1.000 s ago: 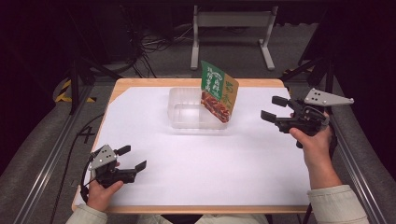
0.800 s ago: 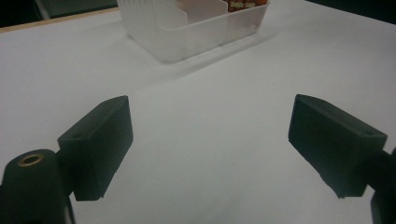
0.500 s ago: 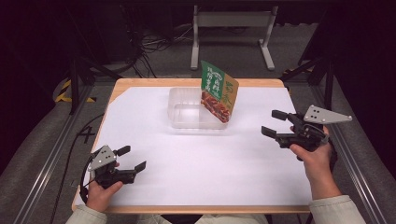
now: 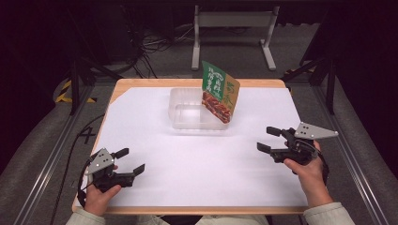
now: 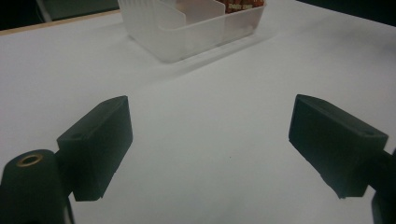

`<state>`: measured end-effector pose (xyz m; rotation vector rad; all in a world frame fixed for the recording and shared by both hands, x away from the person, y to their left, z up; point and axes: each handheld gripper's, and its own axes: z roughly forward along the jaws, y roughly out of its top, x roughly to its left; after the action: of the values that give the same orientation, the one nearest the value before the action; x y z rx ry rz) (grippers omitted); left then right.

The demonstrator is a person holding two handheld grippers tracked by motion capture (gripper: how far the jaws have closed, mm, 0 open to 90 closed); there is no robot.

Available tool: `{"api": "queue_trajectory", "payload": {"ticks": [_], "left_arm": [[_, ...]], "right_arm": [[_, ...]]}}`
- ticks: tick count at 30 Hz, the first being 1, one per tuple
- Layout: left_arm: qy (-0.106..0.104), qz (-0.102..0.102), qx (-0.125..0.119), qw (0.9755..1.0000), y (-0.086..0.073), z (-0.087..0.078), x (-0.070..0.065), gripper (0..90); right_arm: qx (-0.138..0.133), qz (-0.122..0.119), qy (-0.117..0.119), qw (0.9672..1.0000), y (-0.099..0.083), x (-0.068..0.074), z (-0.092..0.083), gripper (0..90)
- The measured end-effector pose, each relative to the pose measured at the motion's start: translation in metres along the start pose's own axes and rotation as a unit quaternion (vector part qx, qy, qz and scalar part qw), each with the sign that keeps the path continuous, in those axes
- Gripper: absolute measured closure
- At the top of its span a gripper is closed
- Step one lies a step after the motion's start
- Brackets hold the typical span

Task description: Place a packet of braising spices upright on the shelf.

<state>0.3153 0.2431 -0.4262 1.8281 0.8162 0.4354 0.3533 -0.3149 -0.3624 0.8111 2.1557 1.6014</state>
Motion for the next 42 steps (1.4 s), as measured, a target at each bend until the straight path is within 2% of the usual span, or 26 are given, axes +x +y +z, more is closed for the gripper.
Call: {"api": "queue_trajectory", "payload": {"ticks": [9, 17, 25, 30, 33, 42], "left_arm": [[0.003, -0.001, 0.000, 1.0000, -0.002, -0.004, 0.000, 14.2], [0.000, -0.001, -0.002, 1.0000, -0.002, -0.004, 0.000, 14.2], [-0.004, 0.000, -0.003, 1.0000, -0.001, -0.002, 0.000, 14.2], [-0.006, 0.000, -0.002, 1.0000, -0.001, -0.001, 0.001, 14.2], [-0.007, -0.003, 0.000, 1.0000, -0.001, 0.000, 0.001, 14.2], [-0.005, -0.004, 0.001, 1.0000, -0.001, 0.001, 0.001, 14.3]], "right_arm": [[0.019, 0.016, 0.005, 0.9997, -0.027, -0.001, 0.008, 24.3], [0.035, 0.014, -0.005, 0.9993, -0.047, 0.001, 0.013, 23.7], [0.040, 0.018, -0.017, 0.9989, -0.067, 0.004, 0.018, 23.5], [0.061, 0.013, -0.029, 0.9976, -0.076, 0.006, 0.026, 20.8], [0.076, -0.001, -0.031, 0.9966, -0.075, 0.009, 0.029, 20.4], [0.068, 0.002, -0.034, 0.9971, -0.075, 0.009, 0.027, 20.7]]}}
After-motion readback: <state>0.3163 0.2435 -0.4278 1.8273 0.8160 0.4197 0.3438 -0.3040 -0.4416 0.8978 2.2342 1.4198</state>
